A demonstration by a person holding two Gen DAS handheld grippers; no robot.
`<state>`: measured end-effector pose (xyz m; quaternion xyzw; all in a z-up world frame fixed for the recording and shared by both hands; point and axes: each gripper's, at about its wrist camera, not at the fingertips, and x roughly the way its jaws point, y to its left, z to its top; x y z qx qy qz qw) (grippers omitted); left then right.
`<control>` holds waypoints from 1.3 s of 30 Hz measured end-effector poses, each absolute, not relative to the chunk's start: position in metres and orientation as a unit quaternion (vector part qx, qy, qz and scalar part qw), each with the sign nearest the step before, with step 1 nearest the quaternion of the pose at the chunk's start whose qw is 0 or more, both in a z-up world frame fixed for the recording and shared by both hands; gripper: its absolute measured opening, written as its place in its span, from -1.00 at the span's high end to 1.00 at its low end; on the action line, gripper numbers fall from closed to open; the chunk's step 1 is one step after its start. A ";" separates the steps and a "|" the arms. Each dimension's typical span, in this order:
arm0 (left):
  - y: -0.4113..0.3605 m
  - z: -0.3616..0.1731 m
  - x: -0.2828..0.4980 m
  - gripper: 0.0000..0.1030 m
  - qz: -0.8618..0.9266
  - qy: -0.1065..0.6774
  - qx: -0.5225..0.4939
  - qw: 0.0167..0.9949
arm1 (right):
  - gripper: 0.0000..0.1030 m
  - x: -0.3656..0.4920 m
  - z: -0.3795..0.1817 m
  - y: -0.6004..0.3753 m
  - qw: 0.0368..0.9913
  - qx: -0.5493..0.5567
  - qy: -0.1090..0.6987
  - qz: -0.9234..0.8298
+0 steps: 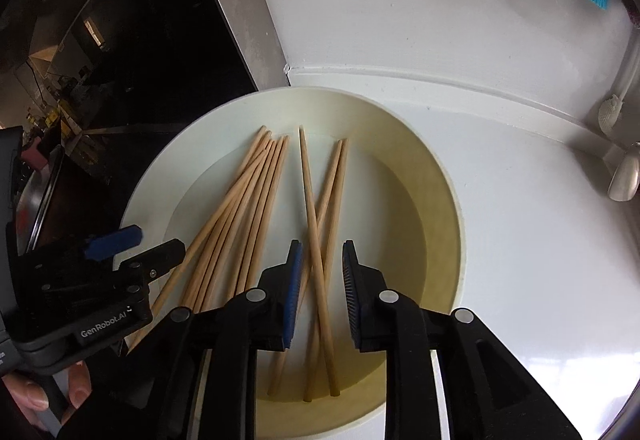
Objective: Organize utensils
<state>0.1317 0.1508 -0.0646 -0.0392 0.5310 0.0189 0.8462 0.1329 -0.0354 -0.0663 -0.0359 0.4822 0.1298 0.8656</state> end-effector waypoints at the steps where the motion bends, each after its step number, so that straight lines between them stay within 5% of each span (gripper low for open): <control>1: 0.153 -0.058 0.128 -0.58 0.023 0.521 -0.043 0.852 | 0.48 0.132 -0.063 -0.036 0.867 -0.035 0.480 0.129; 13: 0.164 -0.016 0.098 -0.78 0.049 0.492 -0.050 0.868 | 0.01 0.096 -0.033 -0.048 0.872 -0.021 0.472 0.125; 39: 0.136 0.022 0.058 -0.87 0.058 0.456 -0.023 0.888 | -0.13 0.067 -0.007 -0.057 0.876 -0.012 0.466 0.121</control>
